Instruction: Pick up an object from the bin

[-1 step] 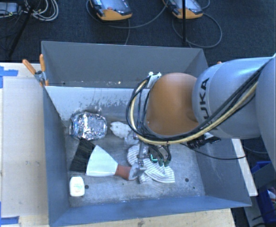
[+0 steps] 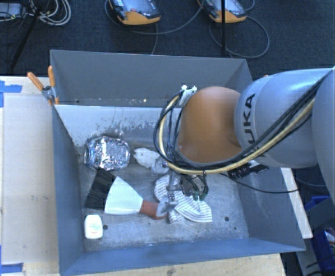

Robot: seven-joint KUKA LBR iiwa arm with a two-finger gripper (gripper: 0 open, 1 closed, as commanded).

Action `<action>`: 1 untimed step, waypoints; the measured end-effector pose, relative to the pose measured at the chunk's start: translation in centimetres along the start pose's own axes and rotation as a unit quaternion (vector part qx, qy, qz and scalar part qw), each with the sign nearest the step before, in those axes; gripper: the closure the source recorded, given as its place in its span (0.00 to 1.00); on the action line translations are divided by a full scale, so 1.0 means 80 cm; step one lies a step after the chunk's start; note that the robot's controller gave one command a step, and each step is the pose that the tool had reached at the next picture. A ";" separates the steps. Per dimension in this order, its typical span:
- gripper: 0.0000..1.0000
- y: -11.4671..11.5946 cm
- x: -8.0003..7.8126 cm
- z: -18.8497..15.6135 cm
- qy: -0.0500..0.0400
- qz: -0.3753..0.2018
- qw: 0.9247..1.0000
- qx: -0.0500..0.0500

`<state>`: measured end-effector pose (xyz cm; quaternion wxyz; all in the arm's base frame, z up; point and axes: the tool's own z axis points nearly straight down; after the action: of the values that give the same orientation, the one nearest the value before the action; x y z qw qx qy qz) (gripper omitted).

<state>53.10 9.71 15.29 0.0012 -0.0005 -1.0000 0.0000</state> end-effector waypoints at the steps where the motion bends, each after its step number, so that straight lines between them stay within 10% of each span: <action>1: 0.00 -0.027 0.008 0.077 -0.003 -0.024 1.000 0.000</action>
Offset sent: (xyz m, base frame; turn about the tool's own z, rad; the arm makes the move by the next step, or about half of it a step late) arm -0.0112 -0.0348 -0.0381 0.0364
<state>52.47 7.52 9.17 -0.0014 0.0236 -0.9997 -0.0003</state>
